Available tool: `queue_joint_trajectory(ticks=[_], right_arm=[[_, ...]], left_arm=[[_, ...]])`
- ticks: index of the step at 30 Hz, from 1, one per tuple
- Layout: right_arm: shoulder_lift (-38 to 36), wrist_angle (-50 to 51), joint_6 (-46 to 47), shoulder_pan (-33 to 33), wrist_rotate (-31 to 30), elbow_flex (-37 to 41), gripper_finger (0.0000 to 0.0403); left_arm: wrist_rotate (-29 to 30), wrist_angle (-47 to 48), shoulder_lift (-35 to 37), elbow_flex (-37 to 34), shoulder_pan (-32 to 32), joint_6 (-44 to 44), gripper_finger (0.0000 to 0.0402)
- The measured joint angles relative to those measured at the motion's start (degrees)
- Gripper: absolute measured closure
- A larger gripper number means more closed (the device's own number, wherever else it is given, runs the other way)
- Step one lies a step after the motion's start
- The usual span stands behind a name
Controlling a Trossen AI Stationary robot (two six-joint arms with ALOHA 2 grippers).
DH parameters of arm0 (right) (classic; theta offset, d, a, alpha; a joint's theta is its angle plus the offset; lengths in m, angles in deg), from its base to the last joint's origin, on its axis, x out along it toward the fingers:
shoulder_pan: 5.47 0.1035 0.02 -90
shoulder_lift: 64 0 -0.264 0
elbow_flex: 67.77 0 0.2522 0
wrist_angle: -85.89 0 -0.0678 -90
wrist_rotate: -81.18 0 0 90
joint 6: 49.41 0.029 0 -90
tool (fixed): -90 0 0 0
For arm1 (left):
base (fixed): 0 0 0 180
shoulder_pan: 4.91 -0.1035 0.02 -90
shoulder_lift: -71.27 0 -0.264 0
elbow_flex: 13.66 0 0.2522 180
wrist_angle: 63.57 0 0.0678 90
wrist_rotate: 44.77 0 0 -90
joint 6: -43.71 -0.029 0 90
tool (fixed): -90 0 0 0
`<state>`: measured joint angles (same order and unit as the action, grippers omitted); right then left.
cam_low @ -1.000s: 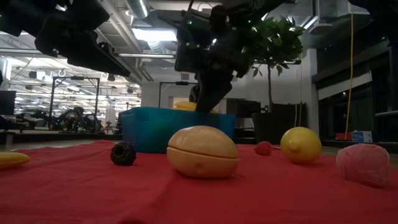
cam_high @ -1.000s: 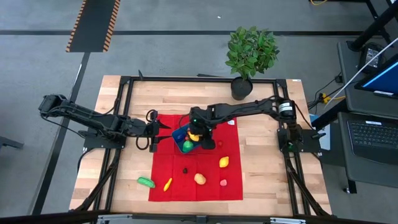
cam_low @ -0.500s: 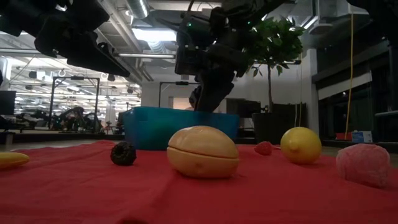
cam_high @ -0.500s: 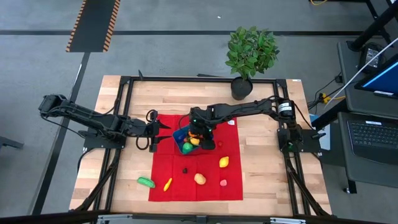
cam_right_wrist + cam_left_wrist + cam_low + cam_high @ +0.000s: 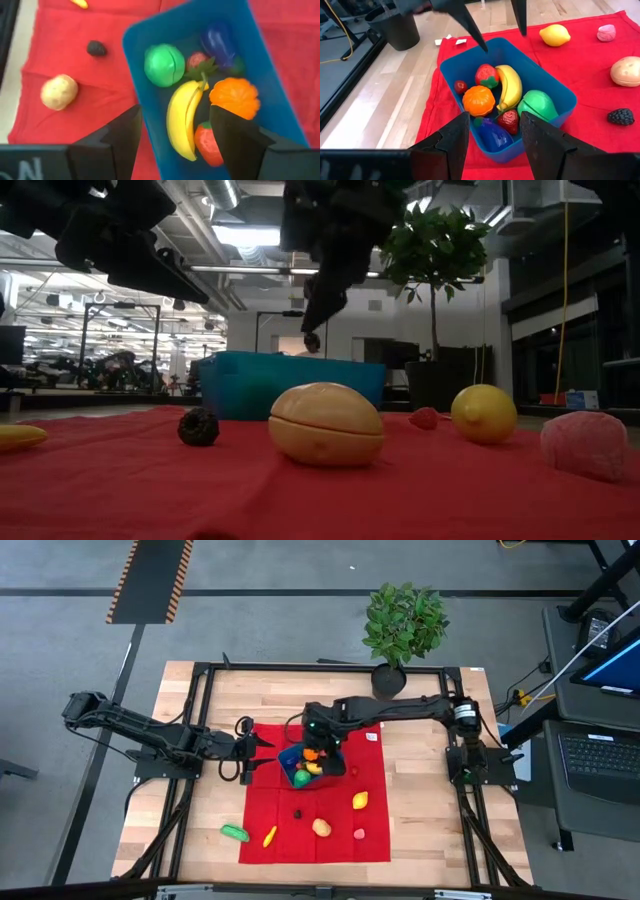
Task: Pick and placing Produce into tupperware
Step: Put the raspberry into the blue bin
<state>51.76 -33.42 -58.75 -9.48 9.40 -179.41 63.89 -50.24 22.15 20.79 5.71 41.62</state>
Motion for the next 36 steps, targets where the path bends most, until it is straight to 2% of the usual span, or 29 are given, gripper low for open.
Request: queue_joint_trajectory(ticks=[5, 17, 24, 36], right_arm=[[-4.8, -7.5, 0.5, 0.0, 0.0, 6.9, 0.0167], [-23.5, -35.9, 8.0, -0.2, -0.1, 34.8, 0.0167], [-31.6, -40.3, 10.7, -0.2, -0.1, 46.1, 0.0167], [-37.1, -48.3, 9.1, -3.8, -0.1, 55.8, 0.0167]], left_arm=[[0.0, 0.1, 0.0, 0.0, 1.4, 0.0, 0.0234], [0.0, 1.7, 0.0, 0.0, 4.1, 0.0, 0.0234], [0.0, 1.2, 0.0, 0.0, 4.1, 0.0, 0.0234], [0.2, -0.6, 0.0, 0.0, 3.7, 1.8, 0.0234]])
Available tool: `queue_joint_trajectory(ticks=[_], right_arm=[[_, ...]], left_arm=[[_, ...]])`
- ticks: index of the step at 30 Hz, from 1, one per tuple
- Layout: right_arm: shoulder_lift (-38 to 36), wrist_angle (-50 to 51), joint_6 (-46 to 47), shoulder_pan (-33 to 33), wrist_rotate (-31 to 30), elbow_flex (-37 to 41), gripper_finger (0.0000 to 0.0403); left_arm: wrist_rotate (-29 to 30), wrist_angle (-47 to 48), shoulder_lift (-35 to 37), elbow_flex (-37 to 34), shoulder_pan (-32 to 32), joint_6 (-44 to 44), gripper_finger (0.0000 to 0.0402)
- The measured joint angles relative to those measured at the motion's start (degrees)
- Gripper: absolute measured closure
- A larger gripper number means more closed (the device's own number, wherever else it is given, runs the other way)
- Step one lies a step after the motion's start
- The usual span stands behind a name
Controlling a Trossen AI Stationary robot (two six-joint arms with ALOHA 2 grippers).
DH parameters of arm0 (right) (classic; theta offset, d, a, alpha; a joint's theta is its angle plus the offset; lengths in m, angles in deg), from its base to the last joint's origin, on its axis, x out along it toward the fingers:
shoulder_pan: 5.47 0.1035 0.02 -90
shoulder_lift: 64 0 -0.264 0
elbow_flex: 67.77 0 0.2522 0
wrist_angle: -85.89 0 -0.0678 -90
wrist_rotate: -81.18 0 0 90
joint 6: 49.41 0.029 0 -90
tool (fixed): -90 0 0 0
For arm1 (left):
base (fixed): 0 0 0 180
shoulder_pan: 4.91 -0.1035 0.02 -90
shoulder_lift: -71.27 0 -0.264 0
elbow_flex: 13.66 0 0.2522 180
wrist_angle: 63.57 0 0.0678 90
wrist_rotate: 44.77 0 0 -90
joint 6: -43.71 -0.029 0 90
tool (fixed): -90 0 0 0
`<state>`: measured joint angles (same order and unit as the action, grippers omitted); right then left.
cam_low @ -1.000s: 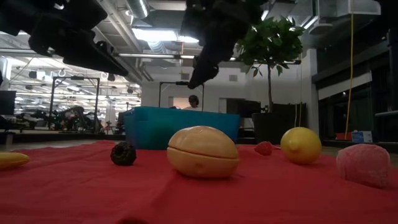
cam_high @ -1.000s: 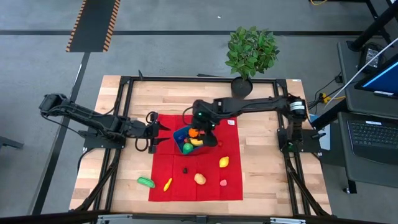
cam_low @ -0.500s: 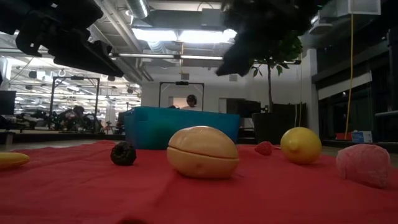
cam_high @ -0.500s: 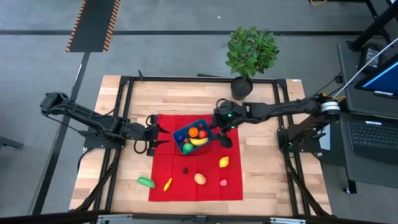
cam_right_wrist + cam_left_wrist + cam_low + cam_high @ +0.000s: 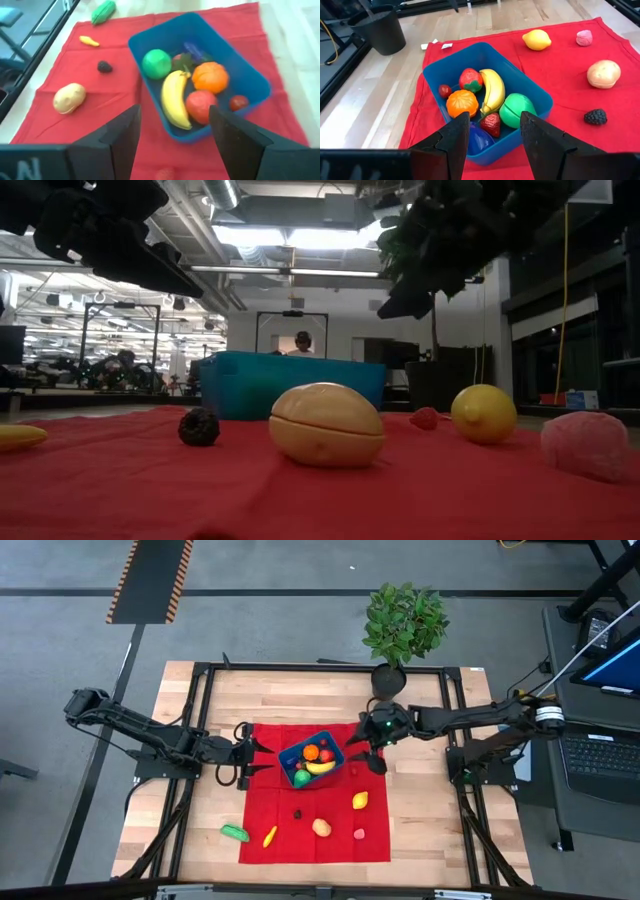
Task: Pick and placing Produce into tupperware
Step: Put the raspberry into the blue bin
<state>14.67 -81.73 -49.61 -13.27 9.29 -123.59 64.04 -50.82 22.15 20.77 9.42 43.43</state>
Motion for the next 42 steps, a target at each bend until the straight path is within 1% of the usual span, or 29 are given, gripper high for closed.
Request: queue_joint_trajectory(ticks=[7, 11, 15, 21, 26, 30, 32, 37, 42], right_arm=[[-5.8, -8.0, 1.6, -1.6, 0.0, 7.6, 0.0167], [-9.1, -9.9, 1.4, -1.6, 0.0, 10.4, 0.0167], [-9.3, -9.4, 2.9, -1.6, 0.0, 12.2, 0.0167], [-9.4, -9.5, 5.1, -1.6, 0.0, 13.1, 0.0167], [-9.3, -9.5, 12.1, -1.5, -0.4, 12.6, 0.0167], [-9.4, -9.4, 12.8, -0.2, -0.6, 11.8, 0.0167], [-9.3, -9.1, 12.8, 0.9, -2.1, 11.3, 0.0167], [-9.3, -2.9, 12.1, 4.3, -10.2, 10.7, 0.0167], [-9.3, -1.5, 13.5, 7.8, -14.6, 10.7, 0.0167]], left_arm=[[0.0, 0.0, 0.0, 0.0, -0.1, 0.1, 0.0234], [0.0, 0.0, 0.0, 0.0, -0.1, -0.3, 0.0234], [0.0, 0.0, 0.0, 0.0, -0.1, -0.3, 0.0234], [0.0, 0.1, 0.0, 0.0, -0.1, -0.3, 0.0234], [0.0, 0.1, 0.0, 0.0, -0.1, -0.3, 0.0234], [0.0, 0.1, 0.0, 0.0, -0.1, -0.3, 0.0234], [0.0, 0.1, 0.0, 0.0, -0.1, -0.3, 0.0234], [0.0, 0.1, 0.0, 0.0, -0.1, -0.4, 0.0234], [0.0, 0.1, 0.0, 0.0, -0.1, -0.4, 0.0234]])
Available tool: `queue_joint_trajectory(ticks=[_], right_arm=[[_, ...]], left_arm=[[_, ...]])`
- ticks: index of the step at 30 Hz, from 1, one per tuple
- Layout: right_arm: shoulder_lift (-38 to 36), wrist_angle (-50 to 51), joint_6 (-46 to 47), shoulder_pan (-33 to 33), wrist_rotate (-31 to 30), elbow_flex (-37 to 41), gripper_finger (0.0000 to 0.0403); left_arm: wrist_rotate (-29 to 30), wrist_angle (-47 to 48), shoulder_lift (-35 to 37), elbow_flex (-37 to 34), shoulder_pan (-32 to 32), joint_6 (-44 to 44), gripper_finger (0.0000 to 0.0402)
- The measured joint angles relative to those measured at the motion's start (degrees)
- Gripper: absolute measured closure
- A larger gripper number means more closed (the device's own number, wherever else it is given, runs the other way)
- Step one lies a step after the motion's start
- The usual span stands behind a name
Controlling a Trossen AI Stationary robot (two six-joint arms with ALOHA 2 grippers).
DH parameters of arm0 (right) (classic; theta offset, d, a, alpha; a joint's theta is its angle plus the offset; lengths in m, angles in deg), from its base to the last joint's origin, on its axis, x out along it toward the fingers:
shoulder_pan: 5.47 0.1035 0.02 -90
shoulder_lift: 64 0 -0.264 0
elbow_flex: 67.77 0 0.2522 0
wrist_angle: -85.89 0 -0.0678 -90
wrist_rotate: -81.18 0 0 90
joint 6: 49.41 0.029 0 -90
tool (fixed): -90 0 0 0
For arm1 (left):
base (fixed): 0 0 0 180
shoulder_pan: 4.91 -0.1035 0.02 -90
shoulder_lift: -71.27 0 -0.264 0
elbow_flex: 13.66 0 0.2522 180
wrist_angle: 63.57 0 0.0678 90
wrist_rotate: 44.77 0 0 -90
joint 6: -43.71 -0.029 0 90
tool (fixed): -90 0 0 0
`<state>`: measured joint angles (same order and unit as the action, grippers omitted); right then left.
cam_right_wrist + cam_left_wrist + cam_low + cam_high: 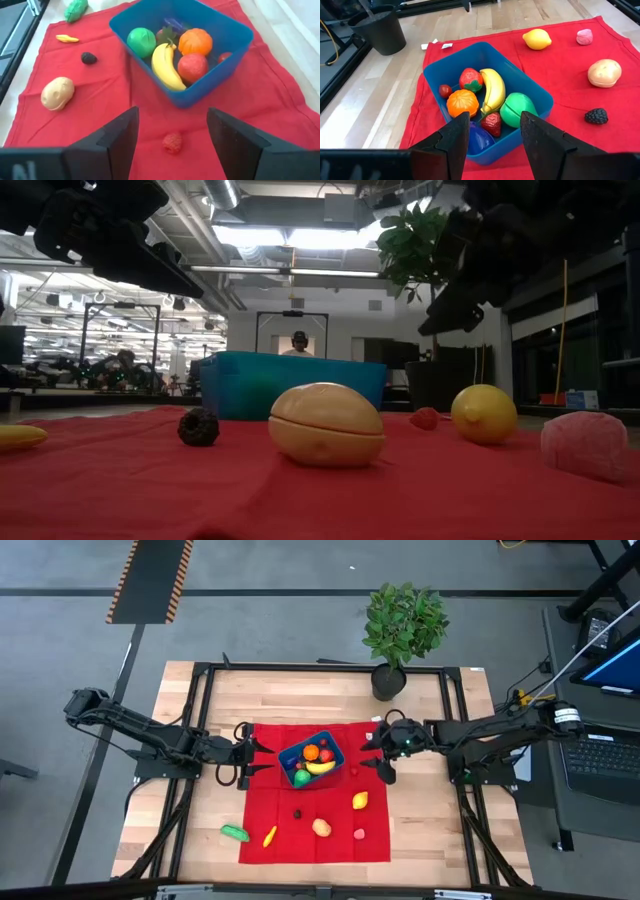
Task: Pick and placing Produce into tupperware
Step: Put the raspberry into the blue bin
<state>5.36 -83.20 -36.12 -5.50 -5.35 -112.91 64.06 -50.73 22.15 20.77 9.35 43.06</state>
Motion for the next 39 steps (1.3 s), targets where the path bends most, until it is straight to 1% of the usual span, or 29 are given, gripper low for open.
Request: queue_joint_trajectory(ticks=[4, 8, 11, 18, 22, 30, 39], right_arm=[[0.4, 0.1, 0.1, 2.4, -3.5, -0.1, 0.0169], [1.8, 1.1, 0.5, 3.7, -3.9, -0.8, 0.0183], [4.1, 2.9, 1.5, 4.2, -3.9, -3.3, 0.0194], [10.3, 13.2, 1.3, 4.4, -3.9, -11.5, 0.0202], [13.1, 17.0, 1.7, 4.4, -3.9, -13.9, 0.0202], [16.7, 17.8, 6.0, 4.4, -3.9, -14.5, 0.0202], [20.3, 17.6, 6.2, 4.4, -3.8, -14.5, 0.0202]], left_arm=[[0.0, 0.0, 0.0, 0.0, 0.0, 0.0, 0.0234], [0.0, 0.0, 0.0, 0.0, 0.0, 0.0, 0.0234], [0.0, 0.1, 0.0, 0.0, 0.0, 0.0, 0.0234], [0.0, 0.5, 0.0, 0.0, 0.0, 0.0, 0.0234], [0.0, 0.6, 0.0, 0.0, 0.0, 0.0, 0.0234], [0.0, 2.0, 0.0, 0.0, 0.0, 0.0, 0.0234], [0.0, 2.0, 0.0, 0.0, 0.0, 0.0, 0.0234]])
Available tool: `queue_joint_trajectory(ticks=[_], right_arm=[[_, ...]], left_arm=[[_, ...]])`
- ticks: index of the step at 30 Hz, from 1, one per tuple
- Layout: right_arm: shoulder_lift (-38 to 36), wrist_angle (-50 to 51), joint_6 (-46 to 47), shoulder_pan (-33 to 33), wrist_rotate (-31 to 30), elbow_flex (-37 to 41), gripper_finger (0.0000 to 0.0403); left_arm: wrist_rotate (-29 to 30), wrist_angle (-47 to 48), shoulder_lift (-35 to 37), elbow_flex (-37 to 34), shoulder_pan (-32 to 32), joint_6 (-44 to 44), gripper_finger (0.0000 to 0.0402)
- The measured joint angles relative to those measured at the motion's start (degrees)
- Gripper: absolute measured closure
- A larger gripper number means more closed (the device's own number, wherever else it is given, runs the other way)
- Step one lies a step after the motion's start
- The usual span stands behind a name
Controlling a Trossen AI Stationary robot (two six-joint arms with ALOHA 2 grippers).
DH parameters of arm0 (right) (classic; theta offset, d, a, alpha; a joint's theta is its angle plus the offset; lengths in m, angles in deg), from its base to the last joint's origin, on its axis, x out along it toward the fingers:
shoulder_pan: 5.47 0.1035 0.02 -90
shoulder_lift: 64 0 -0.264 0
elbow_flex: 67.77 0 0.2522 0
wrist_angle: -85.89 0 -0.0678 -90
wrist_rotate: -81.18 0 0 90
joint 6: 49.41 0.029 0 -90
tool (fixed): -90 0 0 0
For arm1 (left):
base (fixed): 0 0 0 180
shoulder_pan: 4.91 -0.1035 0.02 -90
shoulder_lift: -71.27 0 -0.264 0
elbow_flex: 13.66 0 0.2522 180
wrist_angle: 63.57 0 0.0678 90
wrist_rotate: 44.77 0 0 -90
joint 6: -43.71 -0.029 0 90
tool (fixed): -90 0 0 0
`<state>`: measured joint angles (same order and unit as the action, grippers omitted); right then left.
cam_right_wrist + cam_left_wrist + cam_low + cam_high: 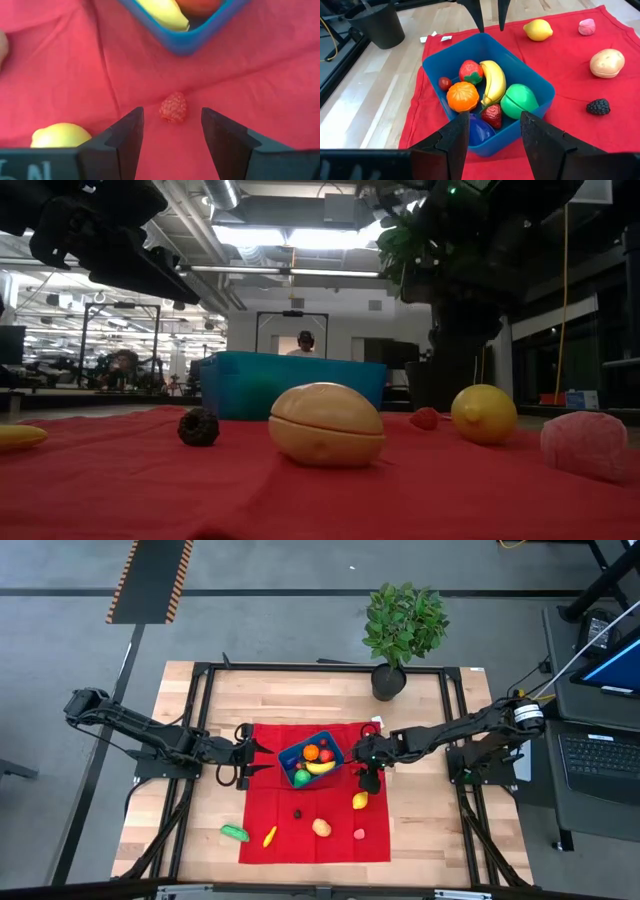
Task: Pick and placing Produce into tupperware
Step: Put the raspberry into the blue bin
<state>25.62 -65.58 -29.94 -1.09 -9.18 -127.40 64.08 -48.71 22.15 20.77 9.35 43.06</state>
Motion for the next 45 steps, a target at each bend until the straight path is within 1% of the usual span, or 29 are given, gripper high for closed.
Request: queue_joint_trajectory(ticks=[11, 29, 45], right_arm=[[3.7, -1.4, -0.1, 0.0, 0.0, -0.1, 0.0202], [7.7, -4.2, -0.6, 0.0, 0.0, -0.1, 0.0202], [8.2, -5.4, -0.6, 0.0, 0.4, -0.1, 0.0202]], left_arm=[[0.0, 0.0, 0.0, 0.0, 0.0, 0.0, 0.0234], [0.0, 1.0, 0.0, 0.0, 0.0, 0.0, 0.0234], [0.0, 1.1, 0.0, 0.0, 0.0, 0.0, 0.0234]])
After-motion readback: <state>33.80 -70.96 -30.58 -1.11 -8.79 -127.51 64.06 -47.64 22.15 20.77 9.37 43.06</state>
